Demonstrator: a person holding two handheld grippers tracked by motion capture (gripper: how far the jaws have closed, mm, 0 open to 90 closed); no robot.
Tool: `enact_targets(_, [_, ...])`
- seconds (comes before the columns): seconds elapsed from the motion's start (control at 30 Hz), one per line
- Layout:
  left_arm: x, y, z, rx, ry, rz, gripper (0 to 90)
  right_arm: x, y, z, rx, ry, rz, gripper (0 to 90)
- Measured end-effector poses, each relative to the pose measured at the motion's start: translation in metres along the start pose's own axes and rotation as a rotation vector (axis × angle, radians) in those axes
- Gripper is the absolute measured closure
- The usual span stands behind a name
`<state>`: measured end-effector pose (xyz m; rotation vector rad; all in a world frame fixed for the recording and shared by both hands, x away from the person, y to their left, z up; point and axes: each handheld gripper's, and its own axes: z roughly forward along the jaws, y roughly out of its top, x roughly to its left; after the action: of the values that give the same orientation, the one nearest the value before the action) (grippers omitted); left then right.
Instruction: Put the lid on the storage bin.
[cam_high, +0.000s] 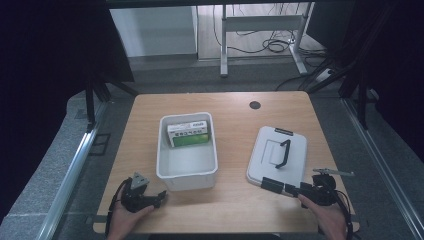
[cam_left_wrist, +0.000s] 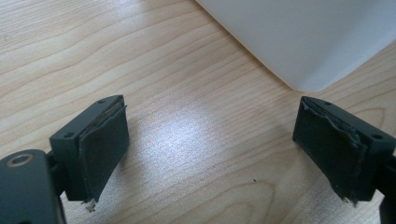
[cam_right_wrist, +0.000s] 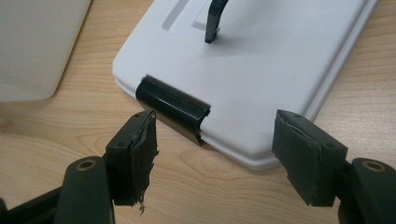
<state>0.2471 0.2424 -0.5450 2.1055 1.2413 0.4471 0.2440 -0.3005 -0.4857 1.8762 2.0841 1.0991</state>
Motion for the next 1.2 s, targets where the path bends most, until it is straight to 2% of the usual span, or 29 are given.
enact_targets(0.23, [0.0, 0.0, 0.0, 0.0, 0.001, 0.0, 10.7, -0.006, 0.004, 0.003, 0.006, 0.019, 0.019, 31.0])
enact_targets(0.63, [0.001, 0.0, 0.0, 0.0, -0.005, 0.006, 10.7, 0.003, 0.007, -0.003, 0.007, 0.016, 0.008, 31.1])
enact_targets(0.67, [0.0, 0.0, 0.0, 0.0, -0.004, 0.005, 10.7, 0.005, 0.008, -0.004, 0.006, 0.016, -0.006, 31.1])
enact_targets(0.73, [0.001, 0.0, 0.0, 0.0, -0.005, 0.006, 10.7, 0.007, 0.009, -0.004, 0.014, 0.015, 0.001, 31.2])
enact_targets(0.97, [0.002, 0.001, 0.0, 0.0, -0.012, 0.013, 10.6, 0.013, 0.022, -0.008, -0.001, 0.016, 0.009, 32.3])
enact_targets(1.2, [0.003, 0.001, 0.001, -0.001, -0.015, 0.015, 10.6, 0.023, 0.04, -0.003, 0.023, -0.012, 0.001, 34.5])
